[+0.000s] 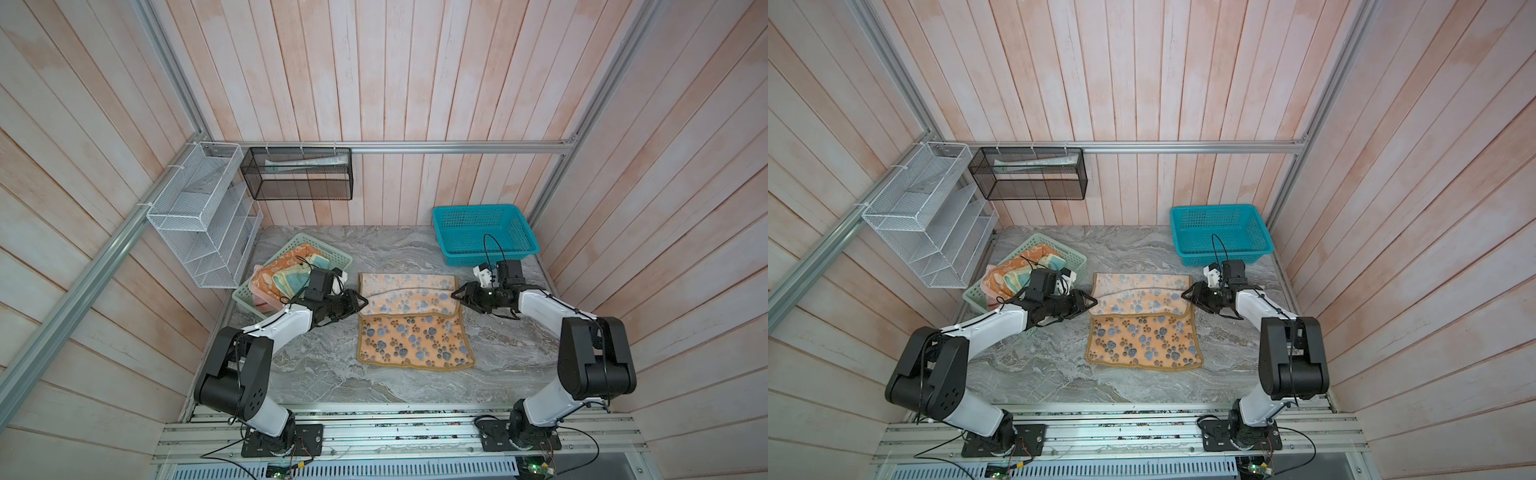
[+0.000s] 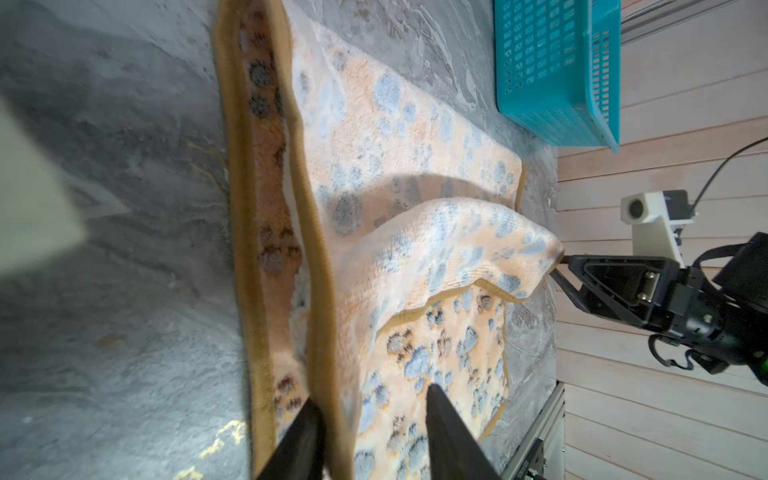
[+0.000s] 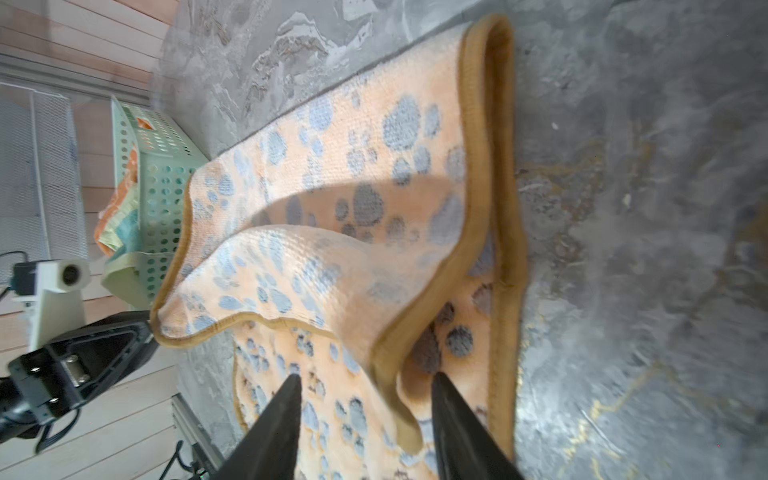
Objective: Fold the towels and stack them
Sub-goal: 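Fold the far edge of the towel toward the robot with both grippers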
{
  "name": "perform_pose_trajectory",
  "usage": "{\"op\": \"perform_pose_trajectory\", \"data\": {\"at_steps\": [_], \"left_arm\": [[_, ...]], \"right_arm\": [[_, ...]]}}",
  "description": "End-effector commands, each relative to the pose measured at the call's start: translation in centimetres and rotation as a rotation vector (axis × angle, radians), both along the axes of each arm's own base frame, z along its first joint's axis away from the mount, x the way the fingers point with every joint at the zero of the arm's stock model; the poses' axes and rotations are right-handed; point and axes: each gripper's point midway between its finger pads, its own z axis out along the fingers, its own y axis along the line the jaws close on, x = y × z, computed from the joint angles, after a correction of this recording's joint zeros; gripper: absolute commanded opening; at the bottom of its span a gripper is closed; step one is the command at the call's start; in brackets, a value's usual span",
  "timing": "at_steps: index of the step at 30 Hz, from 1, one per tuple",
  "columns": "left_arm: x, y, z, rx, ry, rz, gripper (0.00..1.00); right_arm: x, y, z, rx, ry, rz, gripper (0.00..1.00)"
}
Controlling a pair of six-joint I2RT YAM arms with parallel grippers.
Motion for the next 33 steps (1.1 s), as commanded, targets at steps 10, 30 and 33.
{"op": "perform_pose_trajectory", "data": {"at_steps": [10,30,33], "left_arm": [[-1.1,1.8,-1.9,0.121,-0.007,0.051,0.50],[-0.9,0.0,-5.0,0.029,0.039,0.024,0.29],[-0.6,-0.2,-3.2,0.018,0.013,0.020,0.05]], "right_arm": [[-3.3,0.5,-1.4,-0.090,-0.050,-0.073,0.55],[-0.6,3.0,-1.5,-0.044,-0.141,-0.081,0.31],[-0.5,2.8,0.2,-0.050,-0.190,-0.080,0.05]]}}
